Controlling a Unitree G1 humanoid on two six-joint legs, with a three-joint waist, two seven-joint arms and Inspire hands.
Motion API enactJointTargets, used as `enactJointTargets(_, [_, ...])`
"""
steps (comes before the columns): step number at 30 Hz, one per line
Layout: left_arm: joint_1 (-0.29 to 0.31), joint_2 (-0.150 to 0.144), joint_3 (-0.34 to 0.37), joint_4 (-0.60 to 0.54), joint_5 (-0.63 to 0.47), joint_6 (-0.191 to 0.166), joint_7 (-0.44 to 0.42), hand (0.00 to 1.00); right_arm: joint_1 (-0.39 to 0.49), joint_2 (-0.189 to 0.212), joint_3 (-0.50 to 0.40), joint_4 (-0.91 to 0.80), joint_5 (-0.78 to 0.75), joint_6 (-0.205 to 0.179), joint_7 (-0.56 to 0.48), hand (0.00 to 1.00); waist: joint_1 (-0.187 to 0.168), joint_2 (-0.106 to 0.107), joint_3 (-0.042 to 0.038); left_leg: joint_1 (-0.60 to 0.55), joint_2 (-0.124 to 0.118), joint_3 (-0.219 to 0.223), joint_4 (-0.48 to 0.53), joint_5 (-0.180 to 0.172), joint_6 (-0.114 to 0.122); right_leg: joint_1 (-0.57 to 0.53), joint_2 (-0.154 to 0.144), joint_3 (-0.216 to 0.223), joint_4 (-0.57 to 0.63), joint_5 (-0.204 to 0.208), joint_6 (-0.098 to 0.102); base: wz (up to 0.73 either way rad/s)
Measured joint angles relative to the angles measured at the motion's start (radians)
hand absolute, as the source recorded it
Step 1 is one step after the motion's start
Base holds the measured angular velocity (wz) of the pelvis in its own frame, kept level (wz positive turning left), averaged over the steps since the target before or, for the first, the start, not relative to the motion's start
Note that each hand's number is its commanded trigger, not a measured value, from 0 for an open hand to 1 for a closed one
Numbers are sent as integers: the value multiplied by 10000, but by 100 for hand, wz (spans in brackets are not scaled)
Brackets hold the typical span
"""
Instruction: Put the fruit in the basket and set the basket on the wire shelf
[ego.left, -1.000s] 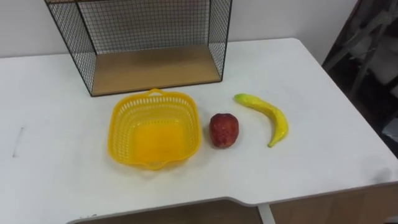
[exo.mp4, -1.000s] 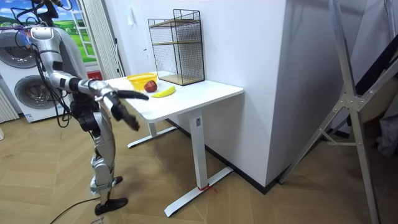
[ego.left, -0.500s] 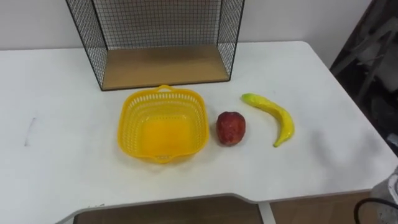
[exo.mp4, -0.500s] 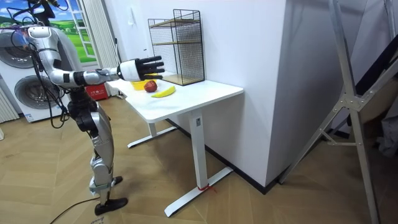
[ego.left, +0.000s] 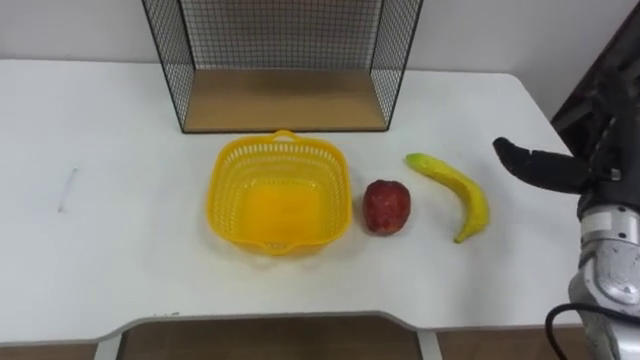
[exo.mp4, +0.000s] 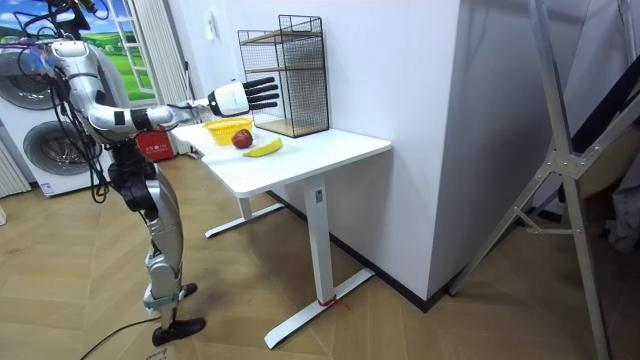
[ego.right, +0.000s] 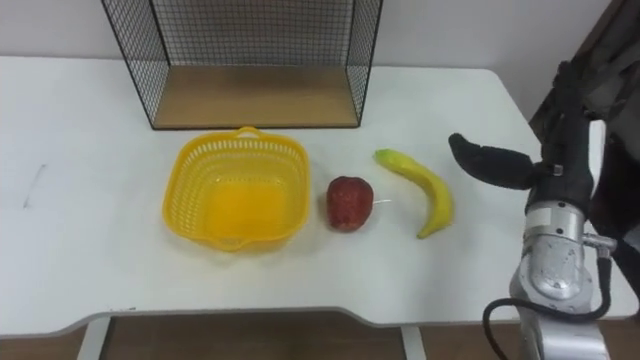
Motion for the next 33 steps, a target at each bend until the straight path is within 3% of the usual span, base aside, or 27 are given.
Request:
enactJointTargets(8, [-116, 112, -596, -9, -72, 19, -215, 0, 7, 2, 723, 12, -666, 24, 1078, 0, -29, 134, -12, -9, -8, -86, 23, 1, -1, 53, -16, -112, -4, 3, 4, 3])
enactJointTargets(13, [-258, 136, -589, -4, -71, -14, -370, 0, 20, 2, 1149, 12, -1139, 25, 1780, 0, 7, 145, -26, -14, -17, -100, 57, 1, -1, 66, -19, -112, 2, 7, -2, 0])
enactJointTargets(33, [-331, 285, -586, -21, -46, -16, -623, 0, 121, 30, 1736, 117, -1491, 29, 3703, 0, 30, -140, -98, -66, -59, -291, 61, 13, 8, 118, -40, -193, 5, 7, -1, 1])
